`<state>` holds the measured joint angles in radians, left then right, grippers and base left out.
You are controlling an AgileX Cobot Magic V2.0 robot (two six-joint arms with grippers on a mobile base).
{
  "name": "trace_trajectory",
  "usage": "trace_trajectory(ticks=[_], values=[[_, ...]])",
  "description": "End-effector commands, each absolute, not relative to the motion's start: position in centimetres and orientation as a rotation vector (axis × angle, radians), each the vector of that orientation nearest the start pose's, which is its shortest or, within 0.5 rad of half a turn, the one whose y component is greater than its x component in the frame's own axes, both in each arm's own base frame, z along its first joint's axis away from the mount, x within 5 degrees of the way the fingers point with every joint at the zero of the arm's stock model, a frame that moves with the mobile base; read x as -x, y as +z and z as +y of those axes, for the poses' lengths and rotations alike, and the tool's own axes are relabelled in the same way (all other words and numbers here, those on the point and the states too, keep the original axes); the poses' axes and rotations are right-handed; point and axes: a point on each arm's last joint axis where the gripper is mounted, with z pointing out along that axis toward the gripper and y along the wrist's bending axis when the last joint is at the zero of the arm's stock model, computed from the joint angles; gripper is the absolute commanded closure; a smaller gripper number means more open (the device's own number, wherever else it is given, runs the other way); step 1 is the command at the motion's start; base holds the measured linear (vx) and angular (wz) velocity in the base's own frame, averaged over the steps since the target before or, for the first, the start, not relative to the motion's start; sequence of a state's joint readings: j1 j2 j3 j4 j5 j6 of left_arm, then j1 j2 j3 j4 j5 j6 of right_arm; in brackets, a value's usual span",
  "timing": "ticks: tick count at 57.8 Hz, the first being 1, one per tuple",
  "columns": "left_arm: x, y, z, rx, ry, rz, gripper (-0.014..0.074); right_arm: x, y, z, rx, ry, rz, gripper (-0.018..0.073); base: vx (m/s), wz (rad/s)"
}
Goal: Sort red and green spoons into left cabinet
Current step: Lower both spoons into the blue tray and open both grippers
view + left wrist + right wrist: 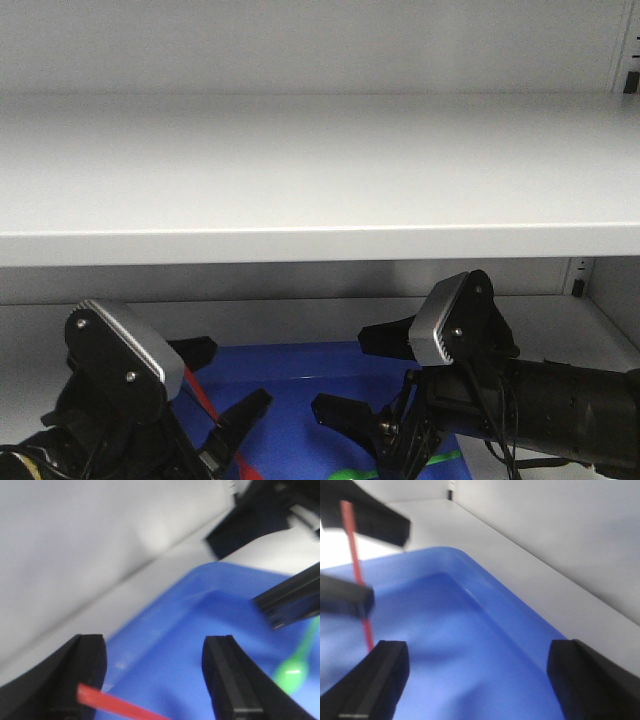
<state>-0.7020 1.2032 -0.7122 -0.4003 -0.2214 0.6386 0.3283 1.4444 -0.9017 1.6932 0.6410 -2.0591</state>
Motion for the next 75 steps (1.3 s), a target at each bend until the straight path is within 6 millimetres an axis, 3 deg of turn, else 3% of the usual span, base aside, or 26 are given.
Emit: trace_trajectory(ticks=[1,17,25,31,37,41,46,59,75], values=[[-20.8,33.1,-15.4,-0.662,-0.212,1.494,0.0052,-27.1,31.7,15.0,0.929,0.641,1.539,-0.0010,0.00,0.00],[-20.6,33.5,-14.8,-0.627,-0.221,1.511,0.0052,-27.1,31.7,15.0,0.923,0.648,1.544,0.0023,0.00,0.00],[-20.3,33.3,-14.8,-0.639,-0.261,1.562,0.0061,-27.0,31.8,14.9,0.886,0.685,1.565,0.0081,0.00,0.00],[-19.8,33.3,-14.6,-0.644,-0.298,1.595,0.0127,-26.6,32.4,14.8,0.846,0.717,1.578,0.0217,0.00,0.00],[-19.1,33.6,-14.4,-0.642,-0.339,1.615,0.0281,-26.0,33.1,14.6,0.825,0.745,1.592,0.0419,0.00,0.00],[-18.5,33.9,-14.2,-0.663,-0.360,1.623,0.0435,-25.4,33.4,14.5,0.828,0.760,1.616,0.0568,0.00,0.00],[-17.7,34.0,-14.0,-0.700,-0.387,1.641,0.0604,-24.8,33.6,14.3,0.847,0.761,1.652,0.0570,0.00,0.00],[-15.9,33.9,-13.6,-0.804,-0.448,1.702,0.0600,-22.6,32.2,13.5,0.883,0.748,1.719,0.0562,0.00,0.00],[-14.5,34.8,-12.8,-0.773,-0.517,1.703,0.0596,-19.6,33.7,12.4,0.871,0.714,1.645,0.0562,0.00,0.00]])
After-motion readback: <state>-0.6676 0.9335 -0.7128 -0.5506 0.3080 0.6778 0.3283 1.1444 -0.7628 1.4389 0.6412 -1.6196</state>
